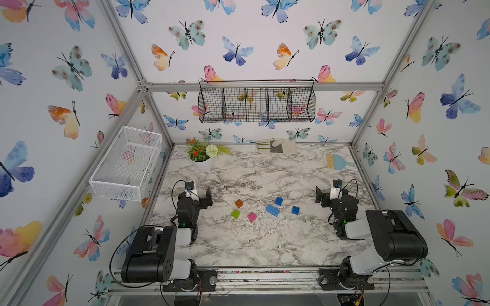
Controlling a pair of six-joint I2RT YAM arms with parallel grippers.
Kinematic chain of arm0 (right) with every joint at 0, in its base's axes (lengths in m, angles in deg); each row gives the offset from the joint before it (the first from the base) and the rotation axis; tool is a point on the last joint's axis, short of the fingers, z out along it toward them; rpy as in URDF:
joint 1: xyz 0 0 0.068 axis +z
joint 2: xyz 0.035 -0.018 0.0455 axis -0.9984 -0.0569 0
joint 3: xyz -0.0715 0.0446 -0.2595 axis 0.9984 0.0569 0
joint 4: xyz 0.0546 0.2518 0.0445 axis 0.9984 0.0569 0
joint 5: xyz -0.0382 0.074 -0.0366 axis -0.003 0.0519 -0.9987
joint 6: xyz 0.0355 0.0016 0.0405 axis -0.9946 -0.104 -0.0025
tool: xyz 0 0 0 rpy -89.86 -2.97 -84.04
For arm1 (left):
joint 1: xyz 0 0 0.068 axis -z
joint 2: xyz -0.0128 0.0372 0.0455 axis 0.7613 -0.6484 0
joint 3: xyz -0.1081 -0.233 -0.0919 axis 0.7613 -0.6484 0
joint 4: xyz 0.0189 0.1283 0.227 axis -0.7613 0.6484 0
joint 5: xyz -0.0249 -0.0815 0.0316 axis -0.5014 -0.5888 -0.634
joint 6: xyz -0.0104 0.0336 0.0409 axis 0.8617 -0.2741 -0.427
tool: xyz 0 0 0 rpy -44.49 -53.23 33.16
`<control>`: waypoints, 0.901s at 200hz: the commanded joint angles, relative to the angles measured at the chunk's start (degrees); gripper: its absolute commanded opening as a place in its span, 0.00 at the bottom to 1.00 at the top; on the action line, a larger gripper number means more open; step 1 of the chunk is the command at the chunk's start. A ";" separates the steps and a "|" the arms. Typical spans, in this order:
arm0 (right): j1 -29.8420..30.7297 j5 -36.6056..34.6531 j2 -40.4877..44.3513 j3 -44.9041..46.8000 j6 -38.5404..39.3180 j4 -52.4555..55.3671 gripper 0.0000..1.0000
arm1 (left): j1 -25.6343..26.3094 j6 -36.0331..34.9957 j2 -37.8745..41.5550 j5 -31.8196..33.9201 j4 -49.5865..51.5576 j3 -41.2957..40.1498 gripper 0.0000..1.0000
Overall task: Assemble the letter y with lego
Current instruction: Pick up the lego brick from the center of the board.
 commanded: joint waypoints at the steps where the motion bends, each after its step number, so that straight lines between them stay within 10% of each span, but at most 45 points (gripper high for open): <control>1: 0.33 -2.32 -0.91 -2.21 -0.75 0.74 0.99 | -0.46 -0.69 -0.48 -0.89 -1.06 0.71 0.98; 180: 0.34 -2.32 -0.70 -1.96 -0.83 0.65 0.99 | -0.40 -0.62 -0.47 -0.87 -0.95 0.82 0.98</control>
